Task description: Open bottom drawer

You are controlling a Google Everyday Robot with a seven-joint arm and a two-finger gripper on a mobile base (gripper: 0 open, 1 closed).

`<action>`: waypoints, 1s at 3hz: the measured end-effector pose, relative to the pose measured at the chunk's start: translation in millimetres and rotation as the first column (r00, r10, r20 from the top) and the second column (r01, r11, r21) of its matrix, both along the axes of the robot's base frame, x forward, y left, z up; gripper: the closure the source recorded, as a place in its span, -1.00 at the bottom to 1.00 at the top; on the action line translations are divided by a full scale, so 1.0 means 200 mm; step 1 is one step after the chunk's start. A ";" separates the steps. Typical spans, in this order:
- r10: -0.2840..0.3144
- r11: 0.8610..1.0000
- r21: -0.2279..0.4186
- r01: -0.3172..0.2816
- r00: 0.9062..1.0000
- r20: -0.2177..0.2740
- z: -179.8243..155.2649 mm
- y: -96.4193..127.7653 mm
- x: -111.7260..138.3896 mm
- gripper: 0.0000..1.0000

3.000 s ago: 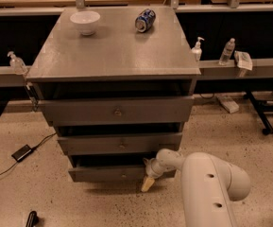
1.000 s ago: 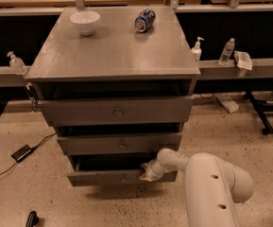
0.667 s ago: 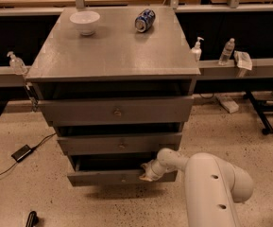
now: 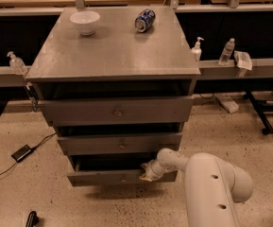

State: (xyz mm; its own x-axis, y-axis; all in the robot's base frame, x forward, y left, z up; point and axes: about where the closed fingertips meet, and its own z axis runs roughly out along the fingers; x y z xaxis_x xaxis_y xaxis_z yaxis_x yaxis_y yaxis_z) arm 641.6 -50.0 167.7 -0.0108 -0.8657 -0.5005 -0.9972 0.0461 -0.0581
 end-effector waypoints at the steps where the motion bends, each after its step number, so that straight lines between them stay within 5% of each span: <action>1: 0.000 1.000 0.000 0.000 1.000 0.000 0.00 0.00 0.00 0.14; 3: 0.000 1.000 0.000 0.000 1.000 -0.001 0.00 0.00 0.00 -0.93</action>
Offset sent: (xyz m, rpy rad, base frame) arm 0.0000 0.0000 0.0000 0.0000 0.0000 0.0000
